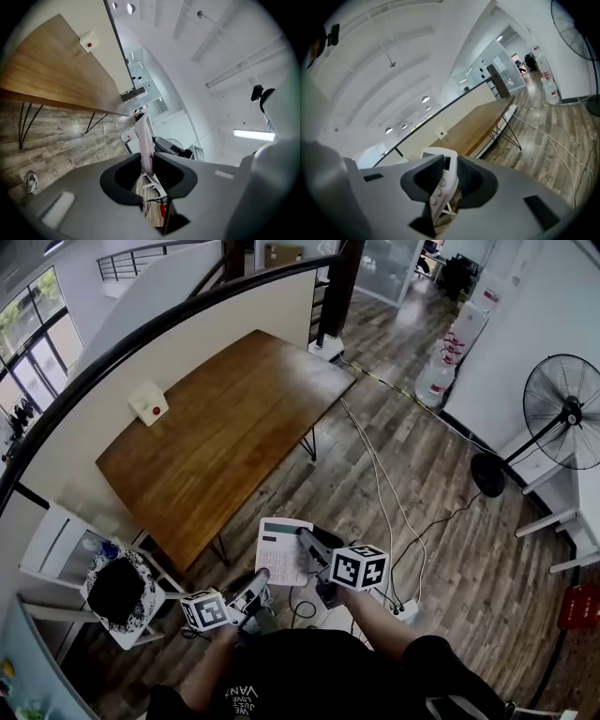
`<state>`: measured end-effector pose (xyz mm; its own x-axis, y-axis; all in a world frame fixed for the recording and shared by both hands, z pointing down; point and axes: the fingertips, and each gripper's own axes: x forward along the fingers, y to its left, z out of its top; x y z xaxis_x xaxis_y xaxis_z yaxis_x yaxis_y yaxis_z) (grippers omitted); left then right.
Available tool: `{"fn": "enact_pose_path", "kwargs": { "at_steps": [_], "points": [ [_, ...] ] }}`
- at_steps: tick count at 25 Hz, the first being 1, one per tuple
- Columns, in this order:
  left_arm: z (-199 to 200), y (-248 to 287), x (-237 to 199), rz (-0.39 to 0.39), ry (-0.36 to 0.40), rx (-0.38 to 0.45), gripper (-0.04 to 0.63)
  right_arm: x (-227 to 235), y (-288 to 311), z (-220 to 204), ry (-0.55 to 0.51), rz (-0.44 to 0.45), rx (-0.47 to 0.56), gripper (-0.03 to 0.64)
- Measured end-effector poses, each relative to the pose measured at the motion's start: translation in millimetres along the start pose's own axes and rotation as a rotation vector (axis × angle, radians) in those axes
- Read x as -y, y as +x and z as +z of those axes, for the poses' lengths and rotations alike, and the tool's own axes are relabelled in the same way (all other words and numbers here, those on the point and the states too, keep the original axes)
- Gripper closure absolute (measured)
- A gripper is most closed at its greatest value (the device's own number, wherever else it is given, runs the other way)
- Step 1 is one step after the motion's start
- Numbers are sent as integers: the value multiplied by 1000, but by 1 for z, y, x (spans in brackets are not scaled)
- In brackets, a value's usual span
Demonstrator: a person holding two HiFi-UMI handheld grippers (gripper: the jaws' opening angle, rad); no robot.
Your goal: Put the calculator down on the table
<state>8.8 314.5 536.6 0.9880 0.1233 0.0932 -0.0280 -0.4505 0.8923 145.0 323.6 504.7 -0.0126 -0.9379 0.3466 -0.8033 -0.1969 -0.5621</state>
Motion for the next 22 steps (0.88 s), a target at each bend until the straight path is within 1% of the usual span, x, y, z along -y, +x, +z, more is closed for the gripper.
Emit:
{"fn": "enact_pose_path", "kwargs": {
  "at_steps": [8,14,18,22],
  "points": [
    [74,10,-31,-26,3,-50,512,-1,64,34,22,-48,28,541],
    [117,2,-55,-36,17,-82,512,-11,106,48,32,-62,44,541],
    [139,-4,-67,-32,16,-72,512,-17,133,50,30,-57,28,541],
    [152,-9,-74,-9,-4,-44,512,-22,156,52,17,-38,-8,541]
  ]
}}
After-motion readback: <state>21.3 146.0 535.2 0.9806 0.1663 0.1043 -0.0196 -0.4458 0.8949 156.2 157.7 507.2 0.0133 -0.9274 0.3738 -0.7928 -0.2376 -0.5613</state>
